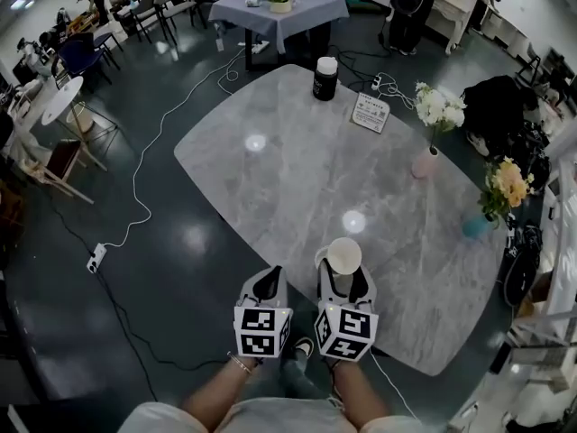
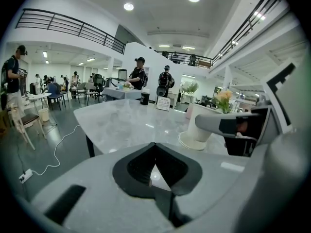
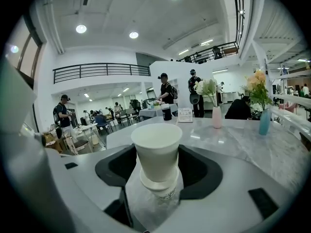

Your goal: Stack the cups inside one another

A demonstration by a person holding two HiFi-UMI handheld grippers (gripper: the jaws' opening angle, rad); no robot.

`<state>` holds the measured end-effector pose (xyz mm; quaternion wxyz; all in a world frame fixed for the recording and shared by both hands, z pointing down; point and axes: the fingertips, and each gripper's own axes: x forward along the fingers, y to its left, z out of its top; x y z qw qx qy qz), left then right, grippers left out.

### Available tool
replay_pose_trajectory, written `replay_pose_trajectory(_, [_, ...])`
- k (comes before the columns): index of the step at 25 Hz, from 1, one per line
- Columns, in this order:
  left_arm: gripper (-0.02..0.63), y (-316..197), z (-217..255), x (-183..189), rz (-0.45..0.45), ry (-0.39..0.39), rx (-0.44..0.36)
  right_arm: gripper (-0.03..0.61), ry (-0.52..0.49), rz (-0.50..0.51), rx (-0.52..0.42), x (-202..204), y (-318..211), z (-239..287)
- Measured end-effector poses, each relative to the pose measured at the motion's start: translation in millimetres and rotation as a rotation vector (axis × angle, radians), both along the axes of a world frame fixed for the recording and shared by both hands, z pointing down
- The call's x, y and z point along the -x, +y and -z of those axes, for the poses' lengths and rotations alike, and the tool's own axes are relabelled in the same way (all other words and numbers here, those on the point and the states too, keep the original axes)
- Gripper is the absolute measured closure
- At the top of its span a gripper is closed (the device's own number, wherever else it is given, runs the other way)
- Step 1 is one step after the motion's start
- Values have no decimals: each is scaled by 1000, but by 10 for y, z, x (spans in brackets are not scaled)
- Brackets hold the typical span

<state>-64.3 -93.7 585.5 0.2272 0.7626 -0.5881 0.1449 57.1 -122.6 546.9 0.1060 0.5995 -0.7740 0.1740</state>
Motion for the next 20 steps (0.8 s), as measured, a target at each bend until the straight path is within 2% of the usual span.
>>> replay_pose_trajectory(14, [617, -57, -165, 62, -4, 2, 37, 328, 34, 15, 42, 67, -19, -212])
replay_pose_trajectory(20, [617, -46, -199, 56, -5, 5, 43, 327, 44, 12, 95, 67, 13, -337])
